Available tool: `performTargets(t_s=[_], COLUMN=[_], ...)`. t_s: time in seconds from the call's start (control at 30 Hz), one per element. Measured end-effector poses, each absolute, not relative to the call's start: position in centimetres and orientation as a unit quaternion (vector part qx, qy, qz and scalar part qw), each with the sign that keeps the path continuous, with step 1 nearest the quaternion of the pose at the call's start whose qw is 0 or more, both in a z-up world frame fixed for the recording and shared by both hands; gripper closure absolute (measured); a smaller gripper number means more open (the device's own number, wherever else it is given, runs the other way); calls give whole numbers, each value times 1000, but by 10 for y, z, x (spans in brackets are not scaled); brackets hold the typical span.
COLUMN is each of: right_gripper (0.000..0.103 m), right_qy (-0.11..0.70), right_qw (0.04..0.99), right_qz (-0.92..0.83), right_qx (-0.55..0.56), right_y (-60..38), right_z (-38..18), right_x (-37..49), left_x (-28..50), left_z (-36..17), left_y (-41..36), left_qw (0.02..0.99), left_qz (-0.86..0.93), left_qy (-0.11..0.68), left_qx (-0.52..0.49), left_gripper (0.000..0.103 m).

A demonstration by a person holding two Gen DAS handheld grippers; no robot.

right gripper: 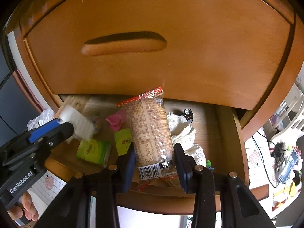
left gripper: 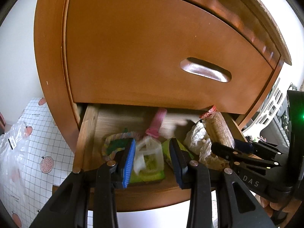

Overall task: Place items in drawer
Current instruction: 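Open the left gripper to drop the clip while the right gripper releases the pastry in the drawer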

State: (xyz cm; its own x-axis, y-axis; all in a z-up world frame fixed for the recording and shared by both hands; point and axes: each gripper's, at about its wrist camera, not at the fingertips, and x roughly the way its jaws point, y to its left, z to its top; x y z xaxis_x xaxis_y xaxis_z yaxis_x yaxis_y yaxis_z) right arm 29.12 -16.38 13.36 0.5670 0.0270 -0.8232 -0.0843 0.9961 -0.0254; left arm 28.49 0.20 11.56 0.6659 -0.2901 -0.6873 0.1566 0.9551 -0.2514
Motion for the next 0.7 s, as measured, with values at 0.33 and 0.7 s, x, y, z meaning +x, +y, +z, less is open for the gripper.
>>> performTargets(t_s=[0.33,0.7], right_gripper=[38,6], right_qy=[464,447], right_qw=[885,894], right_qz=[32,26], right_qx=[-29,-23], right_y=[-164,-173], right_z=[136,146], right_x=[294,283], left_x=[283,269], left_z=[119,130], left_y=[3,10], left_qw=[910,928], left_qz=[-112,-73], left_qy=[387,355], left_qx=[-95,-89], left_gripper=[34,12])
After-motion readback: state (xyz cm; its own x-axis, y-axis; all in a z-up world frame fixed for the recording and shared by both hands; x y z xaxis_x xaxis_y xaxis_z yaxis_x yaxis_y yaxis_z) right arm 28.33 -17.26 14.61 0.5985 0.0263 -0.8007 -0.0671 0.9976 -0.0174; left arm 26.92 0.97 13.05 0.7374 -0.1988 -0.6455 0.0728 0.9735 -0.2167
